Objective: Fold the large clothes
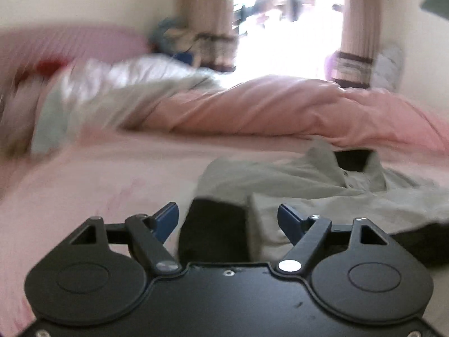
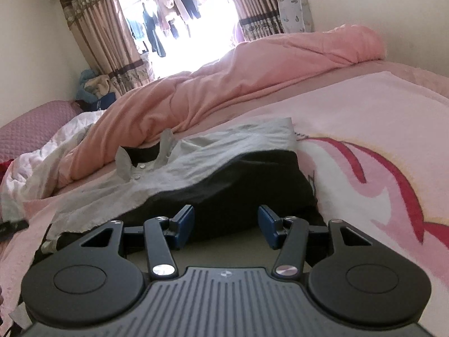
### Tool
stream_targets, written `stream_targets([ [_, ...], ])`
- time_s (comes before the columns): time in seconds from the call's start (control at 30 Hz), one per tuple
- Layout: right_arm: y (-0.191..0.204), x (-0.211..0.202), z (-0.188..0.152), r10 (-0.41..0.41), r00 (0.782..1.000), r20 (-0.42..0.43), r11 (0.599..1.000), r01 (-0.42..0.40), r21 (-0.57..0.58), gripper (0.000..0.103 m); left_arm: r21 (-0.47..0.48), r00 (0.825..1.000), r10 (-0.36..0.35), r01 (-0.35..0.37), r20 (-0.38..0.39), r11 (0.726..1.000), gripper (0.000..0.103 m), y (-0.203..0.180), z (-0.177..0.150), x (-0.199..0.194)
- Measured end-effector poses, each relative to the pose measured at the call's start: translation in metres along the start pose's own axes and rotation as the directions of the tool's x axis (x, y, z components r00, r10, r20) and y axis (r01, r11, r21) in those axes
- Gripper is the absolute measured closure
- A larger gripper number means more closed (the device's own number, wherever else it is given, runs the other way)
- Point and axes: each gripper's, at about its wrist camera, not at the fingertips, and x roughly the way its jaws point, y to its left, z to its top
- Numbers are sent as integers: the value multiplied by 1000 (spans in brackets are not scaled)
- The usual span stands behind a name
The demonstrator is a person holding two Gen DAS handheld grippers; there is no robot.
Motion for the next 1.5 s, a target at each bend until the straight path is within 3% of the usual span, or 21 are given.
stream_targets([
  [0.1, 6, 1, 10, -6, 999, 37, 1000, 6, -1, 41, -104, 996, -82, 78, -30, 992, 27, 15, 6, 1],
  [0.17, 12, 7, 16, -16, 998, 61, 1000, 18, -20, 41, -114, 990, -140, 137, -20, 984, 27, 8, 9, 1],
  [0.27, 18, 26, 20, -32, 998, 53, 998, 35, -61, 41, -100, 967, -252, 247, -39, 964, 26, -17, 7, 6],
  [0.4, 12, 61, 15, -104, 995, -4, 992, 103, -70, 46, 5, 960, -260, 262, -105, 965, 26, -48, -4, 27],
  [0.47, 4, 75, 7, -127, 991, -37, 990, 124, -68, 50, 9, 954, -259, 264, -148, 965, 26, -48, -10, 43],
  [0.53, -3, 81, 0, -131, 991, -42, 990, 128, -67, 61, 4, 953, -234, 239, -193, 971, 26, -45, -20, 58],
  [0.6, -7, 80, -5, -116, 993, -28, 991, 113, -69, 63, -4, 953, -201, 205, -226, 979, 25, -37, -28, 71],
  [0.77, -1, 69, 6, -130, 990, -62, 990, 125, -73, 62, -26, 949, -224, 224, -220, 974, 26, -21, -26, 72],
  [0.87, 9, 55, 24, -106, 993, 51, 989, 110, -98, 57, -66, 949, -273, 265, -156, 962, 26, -12, -7, 57],
  [0.9, 13, 55, 30, -105, 991, 87, 987, 115, -115, 51, -65, 948, -289, 283, -133, 957, 25, -14, 0, 52],
  [1.03, 18, 81, 48, -121, 989, 89, 983, 132, -129, 48, -16, 934, -339, 339, -110, 941, 25, -33, 12, 50],
  [1.13, 13, 110, 46, -183, 983, 29, 976, 185, -117, 48, 32, 934, -325, 333, -151, 942, 25, -50, 6, 64],
  [1.27, 0, 130, 33, -216, 976, -16, 972, 213, -94, 55, 84, 944, -250, 274, -216, 958, 24, -56, -12, 89],
  [1.4, -1, 131, 22, -207, 978, 9, 970, 206, -126, 56, 133, 950, -247, 274, -193, 952, 21, -54, -21, 96],
  [1.5, 0, 119, 27, -210, 978, -3, 974, 208, -94, 56, 108, 943, -251, 279, -220, 954, 21, -48, -14, 93],
])
